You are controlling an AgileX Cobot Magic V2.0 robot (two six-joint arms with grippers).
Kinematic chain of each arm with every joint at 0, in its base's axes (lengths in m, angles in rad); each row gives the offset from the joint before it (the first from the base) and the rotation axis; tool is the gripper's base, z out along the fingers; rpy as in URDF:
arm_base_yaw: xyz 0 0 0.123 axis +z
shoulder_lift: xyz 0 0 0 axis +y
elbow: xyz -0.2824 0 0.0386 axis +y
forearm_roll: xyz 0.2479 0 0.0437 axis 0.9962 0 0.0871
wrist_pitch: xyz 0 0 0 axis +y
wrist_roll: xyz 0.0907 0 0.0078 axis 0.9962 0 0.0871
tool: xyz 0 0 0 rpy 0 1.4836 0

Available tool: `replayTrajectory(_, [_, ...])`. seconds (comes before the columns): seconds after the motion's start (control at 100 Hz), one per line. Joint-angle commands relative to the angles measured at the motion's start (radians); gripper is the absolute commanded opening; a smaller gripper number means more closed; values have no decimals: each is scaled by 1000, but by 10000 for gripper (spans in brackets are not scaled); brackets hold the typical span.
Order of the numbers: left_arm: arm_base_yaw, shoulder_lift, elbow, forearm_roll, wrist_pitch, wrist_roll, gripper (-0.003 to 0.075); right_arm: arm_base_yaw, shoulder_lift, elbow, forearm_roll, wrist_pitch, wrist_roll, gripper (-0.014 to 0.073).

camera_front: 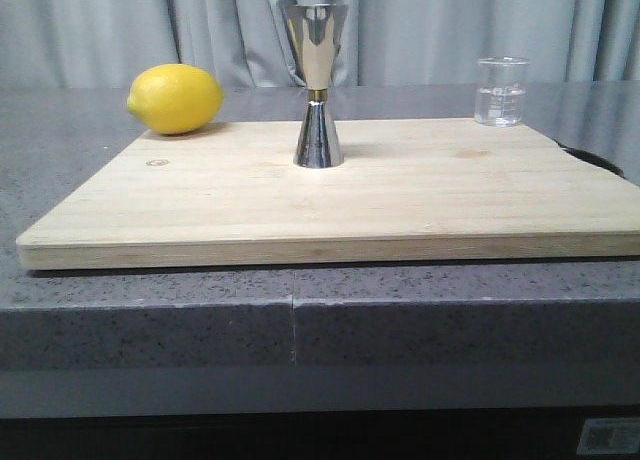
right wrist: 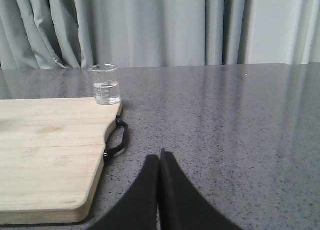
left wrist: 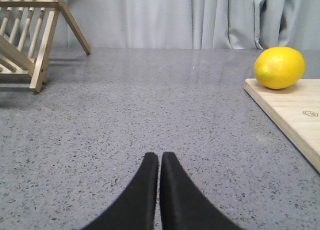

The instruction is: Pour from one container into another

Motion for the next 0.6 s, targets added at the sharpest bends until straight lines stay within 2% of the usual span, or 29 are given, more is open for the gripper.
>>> replayTrajectory(0.0, [-1, -22, 28, 1, -82, -6, -19, -6, -19, 5, -1, -78, -4, -71])
replayTrajectory(0.59, [-1, -22, 28, 1, -110, -6, -19, -6, -19, 5, -1, -80, -4, -71])
